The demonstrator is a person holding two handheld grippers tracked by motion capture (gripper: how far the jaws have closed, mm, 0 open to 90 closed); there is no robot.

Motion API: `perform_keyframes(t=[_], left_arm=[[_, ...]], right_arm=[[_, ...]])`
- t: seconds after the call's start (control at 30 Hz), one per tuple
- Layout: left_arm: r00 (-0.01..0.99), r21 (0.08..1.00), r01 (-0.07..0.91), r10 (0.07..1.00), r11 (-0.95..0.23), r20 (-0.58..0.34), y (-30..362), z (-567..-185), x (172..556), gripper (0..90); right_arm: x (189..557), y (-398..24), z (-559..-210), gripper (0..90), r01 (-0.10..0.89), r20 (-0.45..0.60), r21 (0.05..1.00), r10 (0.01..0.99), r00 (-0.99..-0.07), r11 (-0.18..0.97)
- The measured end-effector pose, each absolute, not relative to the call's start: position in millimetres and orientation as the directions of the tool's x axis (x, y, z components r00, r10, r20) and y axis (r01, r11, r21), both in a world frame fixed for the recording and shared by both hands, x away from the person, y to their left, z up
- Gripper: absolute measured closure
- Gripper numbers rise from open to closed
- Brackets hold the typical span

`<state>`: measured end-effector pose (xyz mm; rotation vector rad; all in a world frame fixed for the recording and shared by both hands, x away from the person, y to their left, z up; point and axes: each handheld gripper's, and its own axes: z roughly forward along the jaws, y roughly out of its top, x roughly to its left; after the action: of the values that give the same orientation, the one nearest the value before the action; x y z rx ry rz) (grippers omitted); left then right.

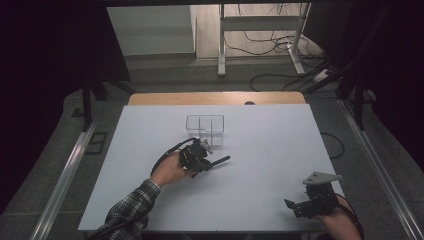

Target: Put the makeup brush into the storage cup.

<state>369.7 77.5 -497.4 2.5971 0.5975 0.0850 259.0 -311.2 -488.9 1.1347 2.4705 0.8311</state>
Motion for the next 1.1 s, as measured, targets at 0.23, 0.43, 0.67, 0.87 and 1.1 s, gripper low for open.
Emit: perform_keyframes(t=[0.23, 0.43, 0.67, 0.87, 1.1], left_arm=[[0.901, 0.481, 0.406, 0.430, -0.777, -0.066, 83.9, -492.0, 364.7, 77.7], [0.895, 0.509, 0.417, 0.439, -0.753, -0.083, 90.6, -487.8, 360.3, 77.7], [0.887, 0.535, 0.433, 0.448, -0.725, -0.111, 97.7, -486.0, 355.0, 77.6], [0.883, 0.557, 0.438, 0.453, -0.705, -0.120, 103.2, -482.9, 348.4, 77.6], [0.876, 0.586, 0.453, 0.459, -0.672, -0.152, 106.0, -481.1, 341.0, 77.6]], right_arm=[[259.1, -311.2, -488.9, 0.0, 0.593, -0.028, 0.615, 0.765, -0.643, 0.521], [259.0, -311.2, -488.9, 0.0, 0.592, -0.029, 0.615, 0.765, -0.643, 0.521], [259.1, -311.1, -488.7, 0.0, 0.594, -0.027, 0.616, 0.767, -0.641, 0.518], [259.0, -311.1, -488.5, 0.0, 0.593, -0.027, 0.617, 0.767, -0.641, 0.518], [258.7, -310.8, -488.0, 0.0, 0.591, -0.029, 0.619, 0.767, -0.641, 0.517]])
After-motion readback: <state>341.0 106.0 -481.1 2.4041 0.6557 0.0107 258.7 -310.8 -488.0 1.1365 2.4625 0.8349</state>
